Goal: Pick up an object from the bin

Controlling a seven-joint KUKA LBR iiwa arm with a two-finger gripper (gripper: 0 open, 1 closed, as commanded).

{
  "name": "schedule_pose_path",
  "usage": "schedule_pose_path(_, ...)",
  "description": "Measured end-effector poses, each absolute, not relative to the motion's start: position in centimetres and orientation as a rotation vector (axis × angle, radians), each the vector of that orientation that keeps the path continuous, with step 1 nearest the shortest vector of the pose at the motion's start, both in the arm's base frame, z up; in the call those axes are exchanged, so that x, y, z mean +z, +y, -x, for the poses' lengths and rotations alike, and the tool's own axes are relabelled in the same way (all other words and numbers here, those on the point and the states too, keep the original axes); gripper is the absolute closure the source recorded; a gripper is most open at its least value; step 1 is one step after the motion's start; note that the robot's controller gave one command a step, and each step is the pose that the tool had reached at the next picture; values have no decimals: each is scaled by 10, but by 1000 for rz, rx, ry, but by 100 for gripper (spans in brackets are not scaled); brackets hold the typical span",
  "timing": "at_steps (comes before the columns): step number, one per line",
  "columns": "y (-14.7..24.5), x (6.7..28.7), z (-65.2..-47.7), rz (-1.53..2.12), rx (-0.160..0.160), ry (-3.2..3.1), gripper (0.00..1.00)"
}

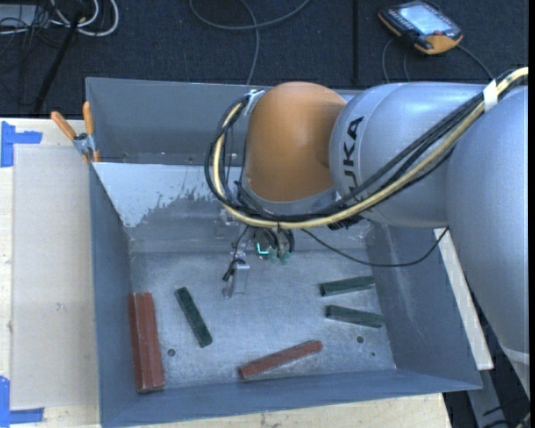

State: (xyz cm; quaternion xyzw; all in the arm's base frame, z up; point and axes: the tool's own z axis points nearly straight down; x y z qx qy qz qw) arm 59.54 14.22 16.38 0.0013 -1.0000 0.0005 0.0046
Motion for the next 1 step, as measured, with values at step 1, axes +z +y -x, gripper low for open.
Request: schedule_pose_path(1, 142, 168, -597, 0, 0, -3140, 0)
